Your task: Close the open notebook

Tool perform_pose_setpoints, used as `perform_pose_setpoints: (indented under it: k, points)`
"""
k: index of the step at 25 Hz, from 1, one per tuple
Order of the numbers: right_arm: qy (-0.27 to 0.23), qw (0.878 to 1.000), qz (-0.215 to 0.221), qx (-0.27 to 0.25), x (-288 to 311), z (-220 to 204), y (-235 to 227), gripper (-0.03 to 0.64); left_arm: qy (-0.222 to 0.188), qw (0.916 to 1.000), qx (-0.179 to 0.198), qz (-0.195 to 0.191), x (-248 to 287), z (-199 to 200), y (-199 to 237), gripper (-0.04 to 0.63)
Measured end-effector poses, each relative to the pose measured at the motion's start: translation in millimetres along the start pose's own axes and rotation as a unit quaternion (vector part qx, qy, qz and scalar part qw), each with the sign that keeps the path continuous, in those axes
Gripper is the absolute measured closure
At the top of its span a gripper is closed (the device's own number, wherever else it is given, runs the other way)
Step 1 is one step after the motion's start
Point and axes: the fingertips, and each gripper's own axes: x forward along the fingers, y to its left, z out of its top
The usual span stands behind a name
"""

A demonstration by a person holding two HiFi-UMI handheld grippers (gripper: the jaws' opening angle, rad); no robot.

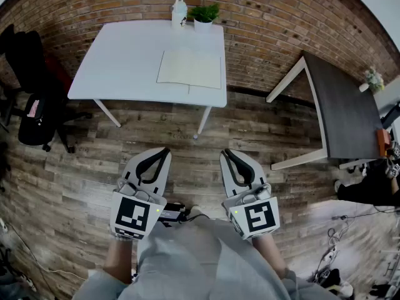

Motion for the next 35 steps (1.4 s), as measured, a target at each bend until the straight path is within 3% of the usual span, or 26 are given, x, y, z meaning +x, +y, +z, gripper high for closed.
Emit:
perform_pose_setpoints:
  k: [22, 28, 35]
  points:
    - [-0.001, 1.0, -0.001, -0.007, 1, -1, 1, 0.563, 0.011, 0.9999, 0.003, -0.004, -1, -7, -1, 0.577]
    - [-0.005, 1.0, -0.005, 0.016, 5, 3, 8, 0.563, 0.005, 1.0, 0.002, -0.008, -6, -7, 8, 0.577]
    - [0.005, 1.0, -0.025, -0.011, 8, 6, 20, 0.563, -0.006, 0.9999, -0.002, -0.015, -15, -7, 19, 0.577]
